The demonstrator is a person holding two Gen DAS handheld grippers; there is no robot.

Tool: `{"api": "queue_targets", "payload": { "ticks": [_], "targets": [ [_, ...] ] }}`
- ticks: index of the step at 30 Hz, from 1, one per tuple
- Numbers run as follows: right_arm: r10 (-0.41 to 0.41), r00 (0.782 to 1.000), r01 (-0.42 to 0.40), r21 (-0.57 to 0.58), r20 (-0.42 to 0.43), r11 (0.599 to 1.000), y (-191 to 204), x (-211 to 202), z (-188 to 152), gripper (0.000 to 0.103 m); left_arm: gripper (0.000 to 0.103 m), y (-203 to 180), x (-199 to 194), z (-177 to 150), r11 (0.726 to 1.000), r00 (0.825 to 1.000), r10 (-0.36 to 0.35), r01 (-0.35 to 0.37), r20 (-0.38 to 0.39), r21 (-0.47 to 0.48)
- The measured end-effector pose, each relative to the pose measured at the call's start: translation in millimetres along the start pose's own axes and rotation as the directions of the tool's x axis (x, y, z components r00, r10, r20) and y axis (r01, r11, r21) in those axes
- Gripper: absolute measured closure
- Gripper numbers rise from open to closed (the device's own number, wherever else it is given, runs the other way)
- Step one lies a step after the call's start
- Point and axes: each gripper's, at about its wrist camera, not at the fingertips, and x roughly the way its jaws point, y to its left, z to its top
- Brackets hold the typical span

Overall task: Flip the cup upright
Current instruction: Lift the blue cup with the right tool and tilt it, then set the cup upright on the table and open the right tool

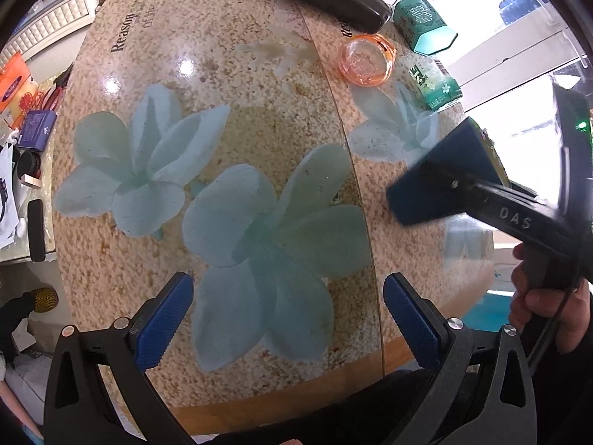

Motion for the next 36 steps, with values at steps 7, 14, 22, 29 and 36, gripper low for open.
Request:
{"api": "queue_targets", "payload": {
  "ticks": [7, 14, 22, 29, 36],
  "targets": [
    [-0.030, 0.992, 0.042, -0.099, 0.119, 0.994, 15, -13, 7, 0.033, 0.000, -1, -7, 1, 0.999, 0.999, 0.041, -0.041, 0.035, 0.004],
    [-0.058, 0.988, 0.077, -0.134, 0.145, 0.988, 25, 1, -2, 0.033, 0.000, -2, -8, -2, 0.997, 0.997, 0.070, -0.071, 0.045, 0.009],
    [-0.073, 0.985, 0.101, -0.180, 0.155, 0.978, 30, 4, -17, 0.033, 0.000, -3, -5, -7, 0.995, 0.995, 0.093, -0.093, 0.027, 0.018],
    [-0.048, 0.989, 0.071, -0.165, 0.143, 0.984, 30, 5, -18, 0.024, 0.000, -3, -6, -9, 0.994, 0.994, 0.102, -0.103, 0.032, 0.025],
    [-0.012, 0.991, 0.032, -0.147, 0.137, 0.989, 32, -7, -18, 0.000, 0.000, -3, -16, -8, 0.994, 0.992, 0.106, -0.108, 0.066, 0.032]
  ]
}}
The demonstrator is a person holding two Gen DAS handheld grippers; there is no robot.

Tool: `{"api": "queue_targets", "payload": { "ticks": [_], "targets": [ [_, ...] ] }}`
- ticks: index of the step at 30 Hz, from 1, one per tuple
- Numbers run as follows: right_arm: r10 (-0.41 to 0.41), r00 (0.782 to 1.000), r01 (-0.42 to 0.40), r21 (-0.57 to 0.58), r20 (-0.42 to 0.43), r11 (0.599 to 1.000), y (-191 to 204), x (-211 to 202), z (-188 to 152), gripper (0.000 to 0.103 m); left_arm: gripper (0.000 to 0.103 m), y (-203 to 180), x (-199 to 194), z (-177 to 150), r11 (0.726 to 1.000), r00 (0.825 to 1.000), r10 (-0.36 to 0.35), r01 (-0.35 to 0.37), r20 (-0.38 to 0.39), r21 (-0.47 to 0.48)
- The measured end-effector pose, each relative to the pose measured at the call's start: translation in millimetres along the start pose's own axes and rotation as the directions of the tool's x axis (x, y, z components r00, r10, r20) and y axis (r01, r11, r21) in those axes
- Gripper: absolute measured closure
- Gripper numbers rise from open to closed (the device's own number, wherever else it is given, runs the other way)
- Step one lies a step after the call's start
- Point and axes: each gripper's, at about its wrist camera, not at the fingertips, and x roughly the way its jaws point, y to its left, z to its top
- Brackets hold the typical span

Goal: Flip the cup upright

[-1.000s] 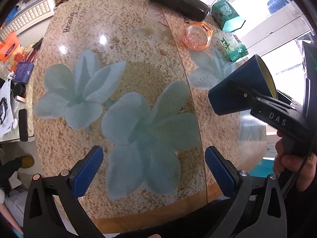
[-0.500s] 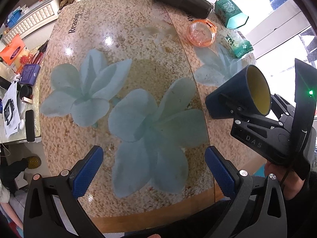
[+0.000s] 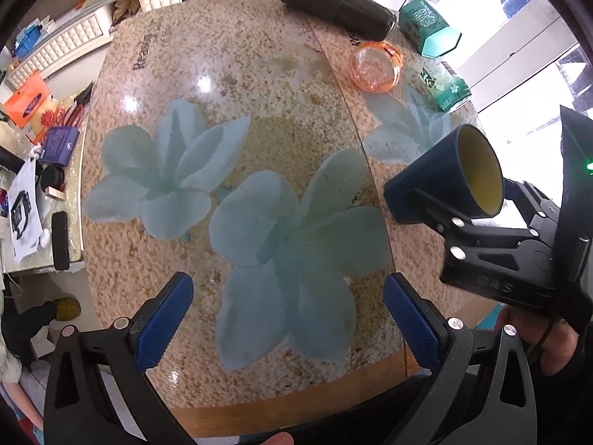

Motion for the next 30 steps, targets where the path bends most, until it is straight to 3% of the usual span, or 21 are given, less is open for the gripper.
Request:
{"api": "queue_targets", "payload": {
  "ticks": [7, 13, 20, 30],
  "targets": [
    [0.027, 1.000, -0.027, 0.043, 0.014, 0.999, -6, -28, 1, 0.000, 0.000, -9, -26, 7, 0.996, 0.992, -0.074, 0.070, 0.101, 0.046],
    [-0.012, 0.998, 0.006, 0.106, 0.057, 0.994, -22, -63, -1, 0.000, 0.000, -30, -46, 20, 0.994, 0.985, -0.046, 0.029, 0.166, 0.106],
    [-0.074, 0.997, 0.068, 0.190, 0.022, 0.979, -57, -94, -6, 0.000, 0.000, -65, -53, 40, 0.988, 0.981, -0.029, 0.000, 0.191, 0.152],
    [-0.049, 0.998, 0.043, 0.211, 0.026, 0.976, -93, -113, -6, 0.000, 0.000, -122, -50, 47, 0.982, 0.985, -0.016, -0.017, 0.174, 0.186]
  ]
}}
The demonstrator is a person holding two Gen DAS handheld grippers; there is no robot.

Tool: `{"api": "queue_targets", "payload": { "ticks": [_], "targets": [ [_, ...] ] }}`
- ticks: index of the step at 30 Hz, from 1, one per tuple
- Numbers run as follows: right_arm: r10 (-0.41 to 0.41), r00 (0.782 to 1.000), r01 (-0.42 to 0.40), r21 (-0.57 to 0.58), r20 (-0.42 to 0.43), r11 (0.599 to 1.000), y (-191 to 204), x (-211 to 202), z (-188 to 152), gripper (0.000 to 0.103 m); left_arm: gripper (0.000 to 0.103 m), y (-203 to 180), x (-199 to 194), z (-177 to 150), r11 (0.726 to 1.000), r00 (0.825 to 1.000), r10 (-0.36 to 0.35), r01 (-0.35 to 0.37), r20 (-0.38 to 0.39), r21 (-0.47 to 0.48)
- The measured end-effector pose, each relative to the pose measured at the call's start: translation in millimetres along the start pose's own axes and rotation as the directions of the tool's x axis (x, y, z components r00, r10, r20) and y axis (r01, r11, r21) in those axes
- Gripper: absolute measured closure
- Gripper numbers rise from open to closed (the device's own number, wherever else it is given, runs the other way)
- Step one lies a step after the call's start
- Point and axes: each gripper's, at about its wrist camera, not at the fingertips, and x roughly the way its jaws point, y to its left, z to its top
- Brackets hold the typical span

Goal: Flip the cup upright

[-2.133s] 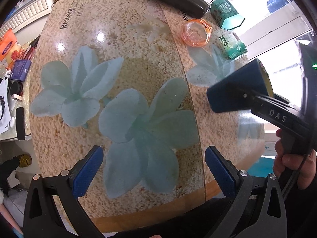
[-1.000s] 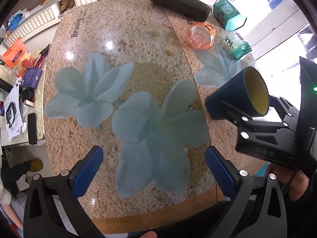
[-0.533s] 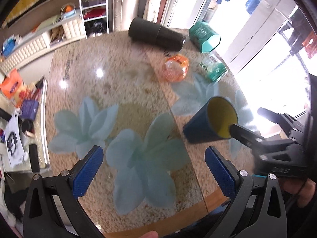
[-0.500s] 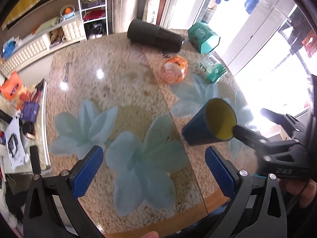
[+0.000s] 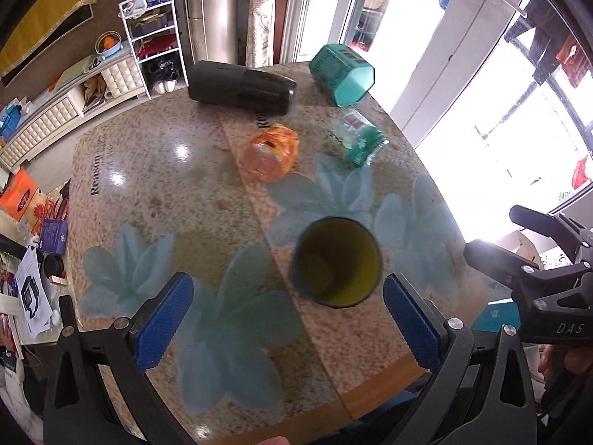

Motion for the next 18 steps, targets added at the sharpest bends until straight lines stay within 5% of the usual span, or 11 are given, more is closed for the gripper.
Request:
{"api": "queue_targets", "payload": {
  "ticks": [18],
  "targets": [
    [0.038, 0.999, -0.040, -0.074, -0.031, 0.996, -39, 6, -9, 0.000, 0.000, -43, 15, -7, 0.997, 0.999, 0.042, -0.043, -0.006, -0.065]
  ]
}}
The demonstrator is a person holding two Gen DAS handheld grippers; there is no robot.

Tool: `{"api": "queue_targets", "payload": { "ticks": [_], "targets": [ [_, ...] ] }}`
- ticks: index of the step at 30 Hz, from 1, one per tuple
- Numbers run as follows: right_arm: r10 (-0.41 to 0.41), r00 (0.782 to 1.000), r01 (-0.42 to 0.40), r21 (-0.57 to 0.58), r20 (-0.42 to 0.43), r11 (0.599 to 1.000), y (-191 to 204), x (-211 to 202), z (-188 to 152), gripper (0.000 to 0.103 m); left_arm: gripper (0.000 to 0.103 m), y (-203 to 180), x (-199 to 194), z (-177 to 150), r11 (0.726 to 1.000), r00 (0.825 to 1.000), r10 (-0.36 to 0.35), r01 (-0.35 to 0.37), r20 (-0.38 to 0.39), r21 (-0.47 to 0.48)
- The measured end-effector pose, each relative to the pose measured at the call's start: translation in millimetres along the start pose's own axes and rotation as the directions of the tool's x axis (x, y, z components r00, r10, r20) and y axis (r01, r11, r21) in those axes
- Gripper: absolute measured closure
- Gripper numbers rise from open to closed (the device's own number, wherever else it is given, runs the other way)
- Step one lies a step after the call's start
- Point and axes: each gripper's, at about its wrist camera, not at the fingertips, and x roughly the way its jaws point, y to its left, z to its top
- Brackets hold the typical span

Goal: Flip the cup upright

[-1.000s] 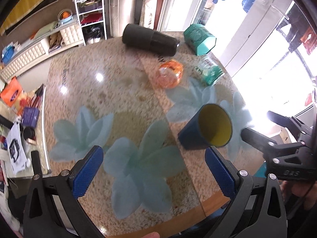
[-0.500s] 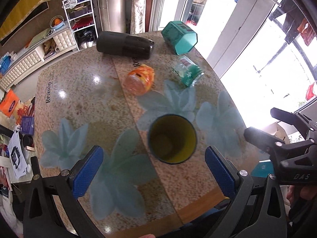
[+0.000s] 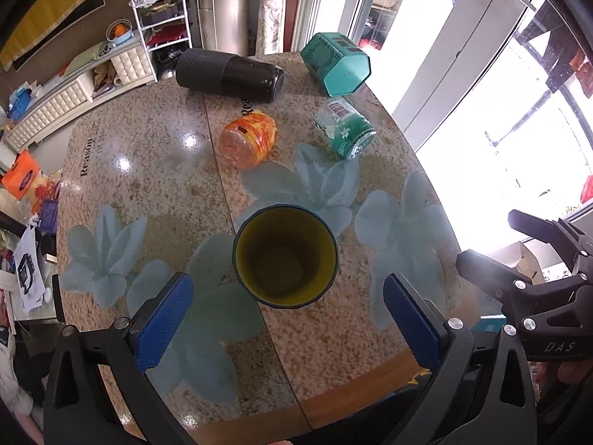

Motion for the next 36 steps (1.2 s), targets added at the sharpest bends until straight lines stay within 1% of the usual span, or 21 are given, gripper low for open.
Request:
{"api": "queue_targets", "payload": {
  "ticks": [6, 19, 36],
  "targets": [
    [0.015, 1.000, -0.015, -0.014, 0.012, 1.000, -4.7, -3.6, -0.9, 0.000, 0.000, -3.5, -4.7, -1.5, 1.000, 1.000, 0.006, -0.006, 0.013, -0.009],
    [0.030, 1.000, -0.030, -0.029, 0.006, 0.999, -5.6, -0.9, 1.3, 0.000, 0.000, -2.3, -4.7, -2.2, 1.000, 1.000, 0.015, -0.015, 0.014, -0.020],
    [0.030, 1.000, -0.030, -0.031, 0.007, 0.999, -7.4, -1.6, 4.0, 0.000, 0.000, -2.7, -4.6, 0.7, 1.000, 1.000, 0.017, -0.017, 0.019, -0.019]
  ]
}}
